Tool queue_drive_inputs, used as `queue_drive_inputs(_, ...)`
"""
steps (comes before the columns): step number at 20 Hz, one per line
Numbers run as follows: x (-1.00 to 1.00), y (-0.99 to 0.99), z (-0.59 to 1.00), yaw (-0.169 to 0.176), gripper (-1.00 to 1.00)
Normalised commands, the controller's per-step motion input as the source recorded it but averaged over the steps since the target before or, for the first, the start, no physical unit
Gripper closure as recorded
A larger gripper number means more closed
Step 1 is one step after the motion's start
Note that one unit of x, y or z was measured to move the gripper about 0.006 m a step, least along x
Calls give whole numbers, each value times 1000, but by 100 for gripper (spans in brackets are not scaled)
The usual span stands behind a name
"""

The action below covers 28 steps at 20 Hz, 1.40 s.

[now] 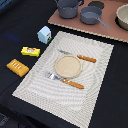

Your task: Place the bread, butter, and milk from the table onto the serving area.

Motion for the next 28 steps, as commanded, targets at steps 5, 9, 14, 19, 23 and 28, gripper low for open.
queue_drive_inputs(5, 19, -632, -201, -3, -100)
queue_drive_inputs(9, 0, -796, -188, 0, -100)
queue_drive_inputs(14, -4, -883, -184, 0, -100)
queue_drive_inputs(19, -81, -905, -245, 0, -100)
queue_drive_inputs(23, -75, -877, -273, 0, -100)
queue_drive_inputs(28, -36, -820, -298, 0, -100)
